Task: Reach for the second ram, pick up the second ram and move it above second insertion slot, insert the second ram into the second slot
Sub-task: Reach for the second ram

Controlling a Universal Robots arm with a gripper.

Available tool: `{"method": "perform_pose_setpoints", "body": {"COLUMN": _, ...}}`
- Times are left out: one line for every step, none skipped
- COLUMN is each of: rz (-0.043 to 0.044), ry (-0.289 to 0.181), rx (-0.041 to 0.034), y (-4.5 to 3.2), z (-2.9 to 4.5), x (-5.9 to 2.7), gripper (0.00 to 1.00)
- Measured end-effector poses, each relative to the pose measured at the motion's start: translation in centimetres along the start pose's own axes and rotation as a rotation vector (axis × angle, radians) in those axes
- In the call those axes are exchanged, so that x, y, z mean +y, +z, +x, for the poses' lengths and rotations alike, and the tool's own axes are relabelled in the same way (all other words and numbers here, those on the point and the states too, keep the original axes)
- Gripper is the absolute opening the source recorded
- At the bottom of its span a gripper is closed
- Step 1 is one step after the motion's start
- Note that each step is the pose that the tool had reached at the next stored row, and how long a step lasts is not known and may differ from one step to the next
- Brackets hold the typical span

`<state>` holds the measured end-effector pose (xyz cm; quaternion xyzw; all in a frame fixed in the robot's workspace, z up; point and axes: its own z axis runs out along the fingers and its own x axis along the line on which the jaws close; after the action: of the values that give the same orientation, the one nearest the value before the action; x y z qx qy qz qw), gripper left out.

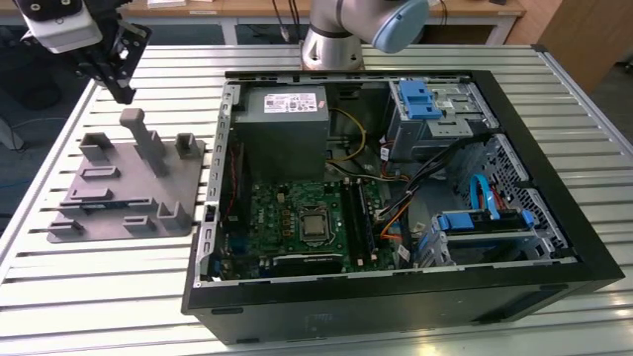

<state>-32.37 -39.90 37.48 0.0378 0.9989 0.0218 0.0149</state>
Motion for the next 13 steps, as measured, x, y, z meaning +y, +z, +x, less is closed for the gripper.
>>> {"method": "perform_pose_setpoints", "body": {"rz": -0.0002, "ry": 0.0, "rx": 0.0007, "y": 0.13, "z": 0.15, "x": -0.01, "gripper": 0.1}}
{"method": "perform_pose_setpoints", "body": {"rz": 0.0002, "ry": 0.0, "rx": 0.0053, "y": 0.24, "z": 0.26, "x": -0.03, "gripper": 0.1}}
{"method": "perform_pose_setpoints", "body": {"rz": 0.0009, "ry": 0.001, "rx": 0.0124, "y": 0.32, "z": 0.39, "x": -0.04, "gripper": 0.1}}
{"method": "perform_pose_setpoints", "body": {"rz": 0.0018, "ry": 0.001, "rx": 0.0199, "y": 0.39, "z": 0.5, "x": -0.06, "gripper": 0.1}}
{"method": "perform_pose_setpoints", "body": {"rz": 0.0035, "ry": 0.001, "rx": 0.0258, "y": 0.47, "z": 0.63, "x": -0.07, "gripper": 0.1}}
{"method": "perform_pose_setpoints", "body": {"rz": 0.0069, "ry": 0.0, "rx": 0.029, "y": 0.54, "z": 0.75, "x": -0.08, "gripper": 0.1}}
{"method": "perform_pose_setpoints", "body": {"rz": 0.0087, "ry": -0.001, "rx": 0.0299, "y": 0.57, "z": 0.85, "x": -0.1, "gripper": 0.1}}
{"method": "perform_pose_setpoints", "body": {"rz": 0.0095, "ry": -0.003, "rx": 0.0303, "y": 0.6, "z": 0.94, "x": -0.14, "gripper": 0.1}}
{"method": "perform_pose_setpoints", "body": {"rz": 0.0095, "ry": -0.004, "rx": 0.0302, "y": 0.65, "z": 1.05, "x": -0.21, "gripper": 0.1}}
{"method": "perform_pose_setpoints", "body": {"rz": 0.0095, "ry": -0.004, "rx": 0.0301, "y": 0.71, "z": 1.21, "x": -0.31, "gripper": 0.1}}
{"method": "perform_pose_setpoints", "body": {"rz": 0.0095, "ry": -0.004, "rx": 0.0301, "y": 0.77, "z": 1.36, "x": -0.42, "gripper": 0.1}}
{"method": "perform_pose_setpoints", "body": {"rz": 0.0095, "ry": -0.004, "rx": 0.0301, "y": 0.87, "z": 1.5, "x": -0.54, "gripper": 0.1}}
{"method": "perform_pose_setpoints", "body": {"rz": 0.0095, "ry": -0.005, "rx": 0.0302, "y": 1.01, "z": 1.64, "x": -0.66, "gripper": 0.1}}
